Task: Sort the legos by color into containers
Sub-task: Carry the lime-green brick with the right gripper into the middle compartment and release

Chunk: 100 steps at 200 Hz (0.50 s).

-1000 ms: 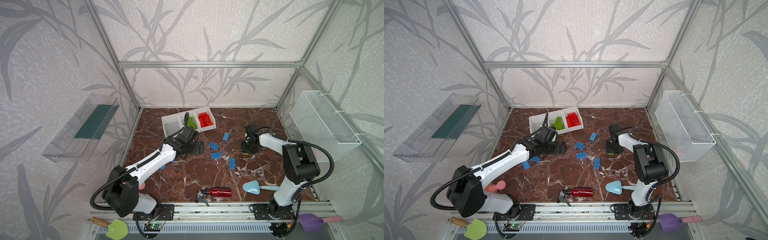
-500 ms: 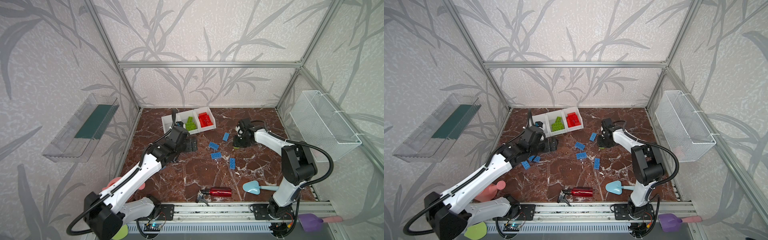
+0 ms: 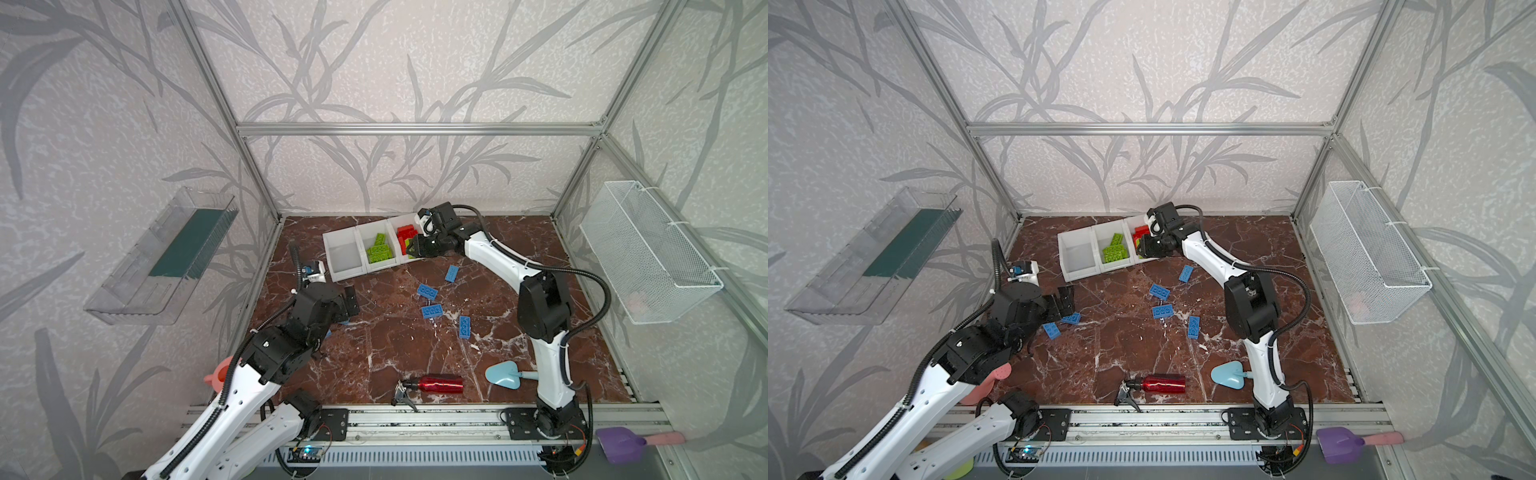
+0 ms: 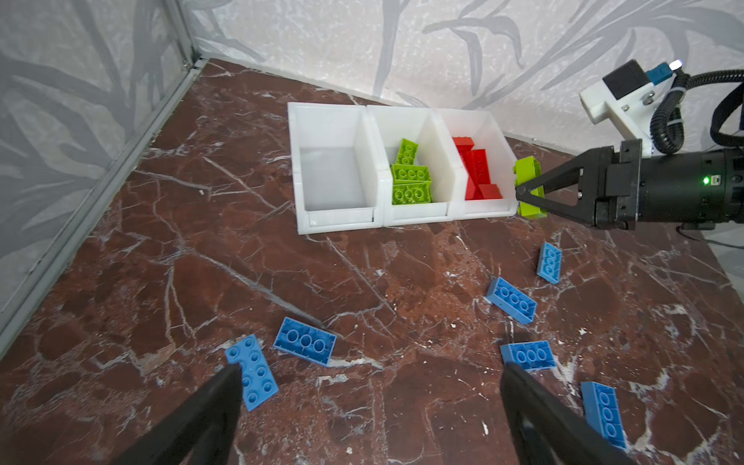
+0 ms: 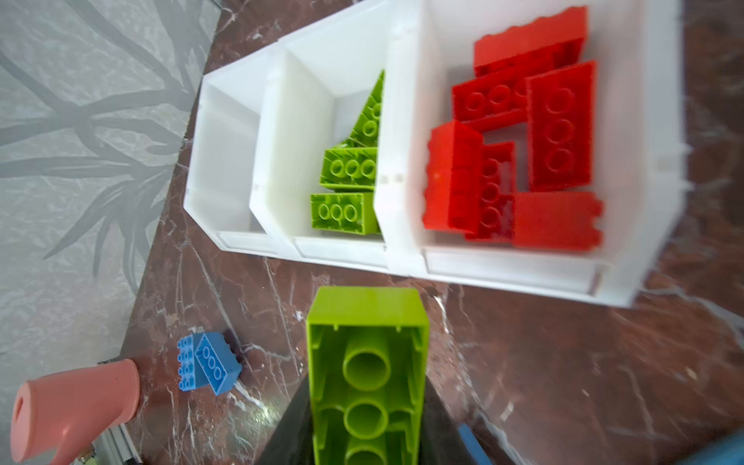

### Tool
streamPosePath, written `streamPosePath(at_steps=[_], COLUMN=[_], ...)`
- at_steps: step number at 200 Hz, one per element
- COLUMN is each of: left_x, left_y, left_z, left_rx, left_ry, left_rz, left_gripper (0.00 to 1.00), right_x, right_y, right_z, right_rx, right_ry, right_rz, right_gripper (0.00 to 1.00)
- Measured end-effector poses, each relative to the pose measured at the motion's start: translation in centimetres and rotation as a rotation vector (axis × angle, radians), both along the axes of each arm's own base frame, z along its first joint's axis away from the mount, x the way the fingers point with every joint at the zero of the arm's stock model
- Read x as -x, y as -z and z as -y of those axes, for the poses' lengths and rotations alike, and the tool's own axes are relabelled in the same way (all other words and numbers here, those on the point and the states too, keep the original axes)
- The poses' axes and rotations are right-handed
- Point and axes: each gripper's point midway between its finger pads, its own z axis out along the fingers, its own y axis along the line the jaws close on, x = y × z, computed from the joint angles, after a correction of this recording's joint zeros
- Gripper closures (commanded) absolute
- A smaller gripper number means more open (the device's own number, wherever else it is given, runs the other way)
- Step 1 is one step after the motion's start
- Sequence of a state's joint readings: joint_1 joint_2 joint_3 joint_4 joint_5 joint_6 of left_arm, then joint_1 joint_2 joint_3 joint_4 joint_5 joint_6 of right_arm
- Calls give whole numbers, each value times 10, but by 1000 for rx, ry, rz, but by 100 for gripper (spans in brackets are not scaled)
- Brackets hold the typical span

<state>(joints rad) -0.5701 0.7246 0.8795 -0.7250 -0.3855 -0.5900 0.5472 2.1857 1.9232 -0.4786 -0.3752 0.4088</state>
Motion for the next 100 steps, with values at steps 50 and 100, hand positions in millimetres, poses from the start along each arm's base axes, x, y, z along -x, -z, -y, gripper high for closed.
streamPosePath(at_steps=[50,100], left_x=[18,24], left_y=[25,46], left_z=[-19,-21], left_rx=[26,59], left_ry=[-87,-119], left_rz=[-51,-101], left_gripper=[1,1], right_x=[-30,-66], right_y=[15,5], right_z=[-57,-93], right_rx=[-93,-179], right_ry=[-16,-4], right_rz=[56,147], right_gripper=[70,58])
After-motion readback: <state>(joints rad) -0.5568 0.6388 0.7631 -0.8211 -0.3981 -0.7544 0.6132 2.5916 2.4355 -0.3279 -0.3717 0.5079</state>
